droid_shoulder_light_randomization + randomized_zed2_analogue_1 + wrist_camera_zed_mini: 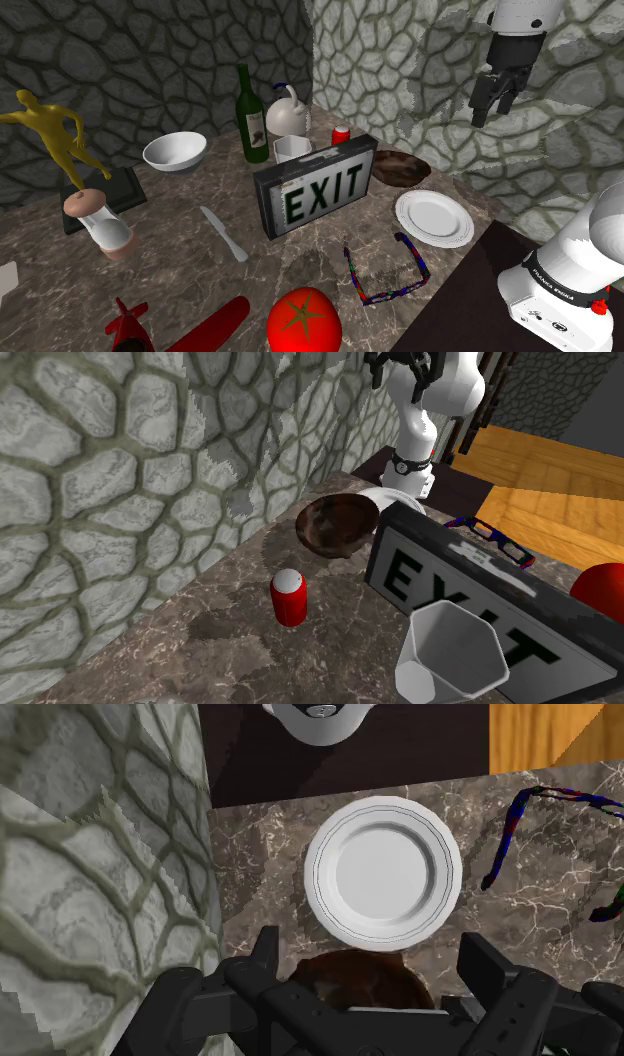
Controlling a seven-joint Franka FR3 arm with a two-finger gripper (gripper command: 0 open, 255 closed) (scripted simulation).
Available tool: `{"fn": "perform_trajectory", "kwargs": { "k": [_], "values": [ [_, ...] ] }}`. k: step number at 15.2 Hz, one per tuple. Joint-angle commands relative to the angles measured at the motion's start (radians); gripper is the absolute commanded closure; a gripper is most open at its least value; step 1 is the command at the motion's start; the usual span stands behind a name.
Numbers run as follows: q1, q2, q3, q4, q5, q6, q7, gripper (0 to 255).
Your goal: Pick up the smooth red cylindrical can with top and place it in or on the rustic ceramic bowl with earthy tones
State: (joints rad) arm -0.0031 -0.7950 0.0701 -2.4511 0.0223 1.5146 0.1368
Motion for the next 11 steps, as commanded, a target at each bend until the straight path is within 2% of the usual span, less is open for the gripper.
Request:
{"fn": "perform_trajectory", "kwargs": {
  "k": [1,11],
  "values": [
    [0.000,0.000,0.000,0.000,0.000,0.000,0.000,0],
    [-0.012,0.344,0.044,0.079,0.018,0.312,0.065,0]
  ]
}}
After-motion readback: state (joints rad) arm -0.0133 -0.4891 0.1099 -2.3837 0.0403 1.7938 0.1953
